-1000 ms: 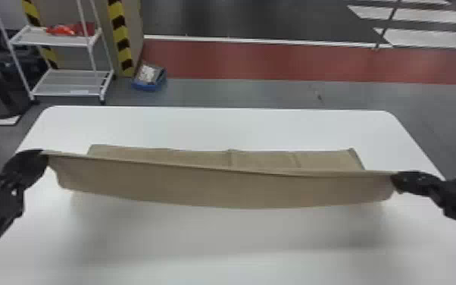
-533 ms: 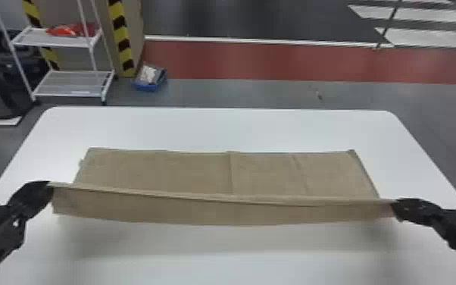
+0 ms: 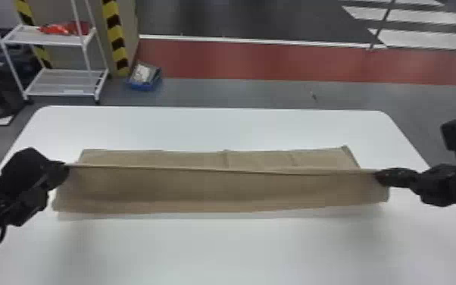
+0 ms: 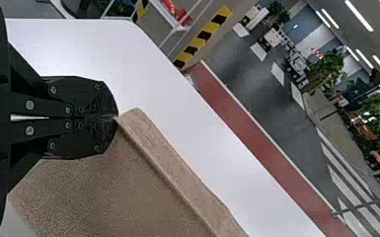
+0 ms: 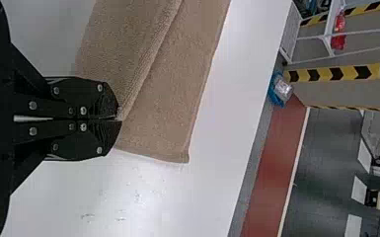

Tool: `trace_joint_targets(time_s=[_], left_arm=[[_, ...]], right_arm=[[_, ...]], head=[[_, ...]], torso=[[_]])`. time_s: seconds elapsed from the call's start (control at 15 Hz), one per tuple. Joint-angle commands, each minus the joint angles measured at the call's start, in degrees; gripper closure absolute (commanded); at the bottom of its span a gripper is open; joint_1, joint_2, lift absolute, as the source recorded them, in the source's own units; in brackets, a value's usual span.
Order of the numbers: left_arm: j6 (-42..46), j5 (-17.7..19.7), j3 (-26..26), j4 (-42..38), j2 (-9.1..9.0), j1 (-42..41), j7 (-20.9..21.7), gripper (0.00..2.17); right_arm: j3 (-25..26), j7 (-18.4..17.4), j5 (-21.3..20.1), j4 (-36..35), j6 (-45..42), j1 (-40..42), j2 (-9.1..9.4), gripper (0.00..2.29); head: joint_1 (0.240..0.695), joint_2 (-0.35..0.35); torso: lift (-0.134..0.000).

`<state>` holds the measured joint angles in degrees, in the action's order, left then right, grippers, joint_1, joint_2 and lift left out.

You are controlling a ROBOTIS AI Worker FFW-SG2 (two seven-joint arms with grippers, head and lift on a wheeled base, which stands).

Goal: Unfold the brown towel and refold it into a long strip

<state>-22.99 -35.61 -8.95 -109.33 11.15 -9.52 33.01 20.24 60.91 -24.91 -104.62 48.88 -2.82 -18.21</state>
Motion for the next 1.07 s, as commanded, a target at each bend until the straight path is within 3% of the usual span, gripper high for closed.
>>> trace_joint_targets(time_s=[0.0, 0.4, 0.87, 1.0], left_arm=[[-4.04, -1.22, 1.48, 3.60, 0.02, 4.16, -0.14, 1.92], [-5.98, -3.42, 3.06, 7.91, 0.02, 8.82, 0.13, 1.92], [-6.68, -5.18, 4.82, 8.52, 0.02, 9.88, 0.74, 1.92], [-6.50, -5.09, 4.99, 8.61, 0.02, 9.88, 0.65, 1.91]], right_arm=[[-3.36, 0.08, -3.74, 4.78, 1.18, -5.62, -0.60, 2.25], [-8.99, 1.49, -9.54, 14.27, 1.53, -14.67, -0.60, 2.25], [-14.26, 2.72, -15.60, 18.31, -0.75, -18.28, -1.04, 2.24], [-15.05, 0.96, -18.33, 20.51, -3.74, -18.63, -0.95, 2.01]], head=[[0.695, -0.088], [0.695, -0.068], [0.695, -0.058], [0.695, -0.059]], torso=[[-0.123], [-0.123], [-0.123], [-0.123]])
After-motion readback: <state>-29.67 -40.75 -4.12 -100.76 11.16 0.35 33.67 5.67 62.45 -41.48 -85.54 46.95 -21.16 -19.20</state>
